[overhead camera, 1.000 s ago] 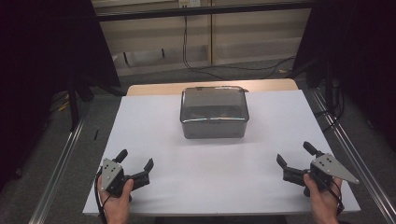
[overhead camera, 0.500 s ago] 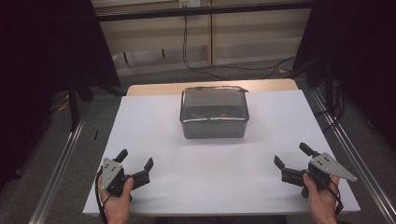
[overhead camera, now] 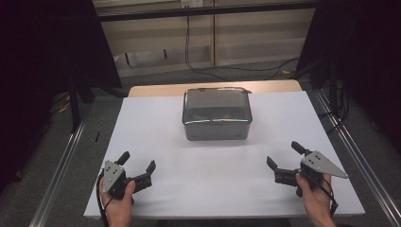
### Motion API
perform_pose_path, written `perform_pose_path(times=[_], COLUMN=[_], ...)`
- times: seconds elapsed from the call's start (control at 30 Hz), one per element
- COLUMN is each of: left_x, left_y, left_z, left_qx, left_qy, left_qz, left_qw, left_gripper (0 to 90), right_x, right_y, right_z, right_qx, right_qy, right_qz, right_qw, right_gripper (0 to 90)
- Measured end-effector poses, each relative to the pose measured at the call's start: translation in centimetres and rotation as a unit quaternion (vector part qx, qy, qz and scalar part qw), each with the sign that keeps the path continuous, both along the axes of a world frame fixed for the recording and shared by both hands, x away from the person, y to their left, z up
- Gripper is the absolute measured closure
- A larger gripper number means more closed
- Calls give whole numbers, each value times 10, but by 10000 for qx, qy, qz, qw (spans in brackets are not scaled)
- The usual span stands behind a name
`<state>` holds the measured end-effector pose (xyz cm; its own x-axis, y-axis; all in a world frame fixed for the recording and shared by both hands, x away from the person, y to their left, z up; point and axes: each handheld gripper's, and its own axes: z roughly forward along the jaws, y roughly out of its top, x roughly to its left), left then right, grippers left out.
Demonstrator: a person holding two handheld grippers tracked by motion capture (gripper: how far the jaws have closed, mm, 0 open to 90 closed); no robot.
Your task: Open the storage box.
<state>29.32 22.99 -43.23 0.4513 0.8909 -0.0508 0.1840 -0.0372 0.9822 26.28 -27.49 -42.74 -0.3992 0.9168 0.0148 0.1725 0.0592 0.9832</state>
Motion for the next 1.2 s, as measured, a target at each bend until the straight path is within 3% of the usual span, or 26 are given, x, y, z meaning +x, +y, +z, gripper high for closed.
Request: perform_pose_path(times=[0.17, 0.3, 0.6, 0.9, 1.0, 1.2], left_x=[0, -1, 1, 1, 1, 1], left_y=[0, 1, 3, 2, 3, 2], left_z=[0, 1, 0, 0, 0, 0], left_qx=[32, 17, 13, -1, 11, 20], left_qy=[-11, -6, -10, -10, -23, -16], left_qz=[-17, -27, -16, -47, -50, -5], left_qw=[10000, 10000, 10000, 10000, 10000, 10000], left_gripper=[27, 27, 27, 27, 27, 25], right_x=[9, 19, 30, 45, 51, 58], right_y=[8, 23, 36, 46, 51, 58], right_z=[-1, -2, 4, 6, 9, 13], right_qx=[146, 235, 143, 199, 357, 232], right_qy=[48, 83, -14, -2, 97, 69], right_qz=[19, 192, 319, 485, 648, 651], right_qw=[9999, 9995, 9994, 9986, 9972, 9976], right_gripper=[0, 0, 0, 0, 0, 0])
